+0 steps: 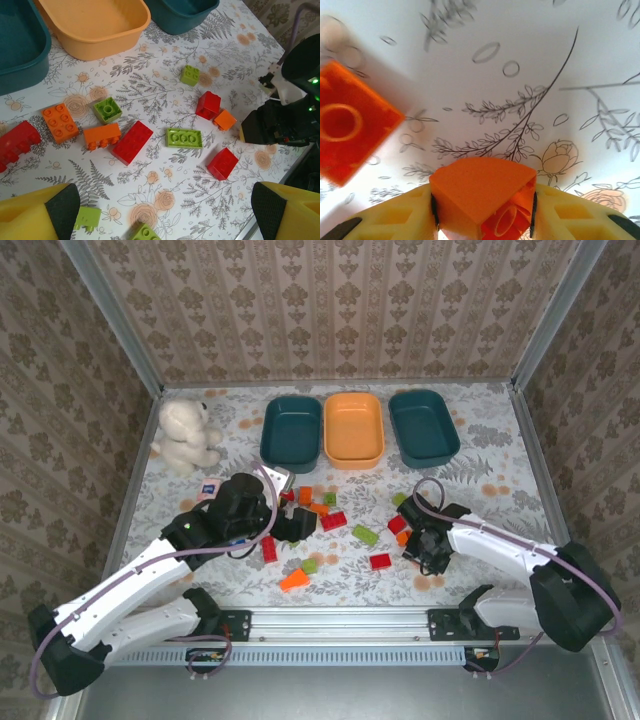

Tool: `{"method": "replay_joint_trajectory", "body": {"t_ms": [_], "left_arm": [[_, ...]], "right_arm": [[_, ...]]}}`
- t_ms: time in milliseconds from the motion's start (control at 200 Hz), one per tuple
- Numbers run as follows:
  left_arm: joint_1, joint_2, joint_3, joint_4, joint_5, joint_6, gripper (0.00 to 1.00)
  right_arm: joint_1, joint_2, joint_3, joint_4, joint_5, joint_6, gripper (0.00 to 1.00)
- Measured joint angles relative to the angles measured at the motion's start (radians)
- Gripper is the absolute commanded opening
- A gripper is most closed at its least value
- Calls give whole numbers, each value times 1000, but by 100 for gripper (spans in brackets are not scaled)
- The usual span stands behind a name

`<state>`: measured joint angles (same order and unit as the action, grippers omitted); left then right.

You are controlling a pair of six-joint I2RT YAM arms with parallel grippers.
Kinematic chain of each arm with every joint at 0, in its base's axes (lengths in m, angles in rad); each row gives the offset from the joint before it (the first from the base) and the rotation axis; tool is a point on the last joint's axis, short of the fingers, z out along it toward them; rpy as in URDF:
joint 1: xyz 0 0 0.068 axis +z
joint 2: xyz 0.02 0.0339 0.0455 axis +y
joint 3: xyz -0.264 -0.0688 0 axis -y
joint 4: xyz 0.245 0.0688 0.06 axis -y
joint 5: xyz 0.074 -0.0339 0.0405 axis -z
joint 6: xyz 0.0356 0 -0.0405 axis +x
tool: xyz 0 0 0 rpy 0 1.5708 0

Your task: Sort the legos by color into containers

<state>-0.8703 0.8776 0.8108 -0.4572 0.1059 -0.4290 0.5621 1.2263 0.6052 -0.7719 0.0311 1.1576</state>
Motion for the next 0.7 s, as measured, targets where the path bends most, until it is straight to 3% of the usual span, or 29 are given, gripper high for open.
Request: {"method": "replay_joint_trajectory", "body": {"t_ms": [175, 310, 495, 700], "left_arm": [[0, 52, 30, 17, -3, -17, 94], [30, 147, 143, 29, 3, -29, 94], [148, 263, 277, 80, 31, -66, 95], [250, 359, 314, 104, 58, -123, 94]], "right_arm": [[-21, -86, 217, -122, 77, -87, 38], [-120, -34, 441, -150, 98, -197, 38], [-279, 227, 708, -114, 93, -338, 38], [-375, 571, 944, -50, 82, -437, 40]]}}
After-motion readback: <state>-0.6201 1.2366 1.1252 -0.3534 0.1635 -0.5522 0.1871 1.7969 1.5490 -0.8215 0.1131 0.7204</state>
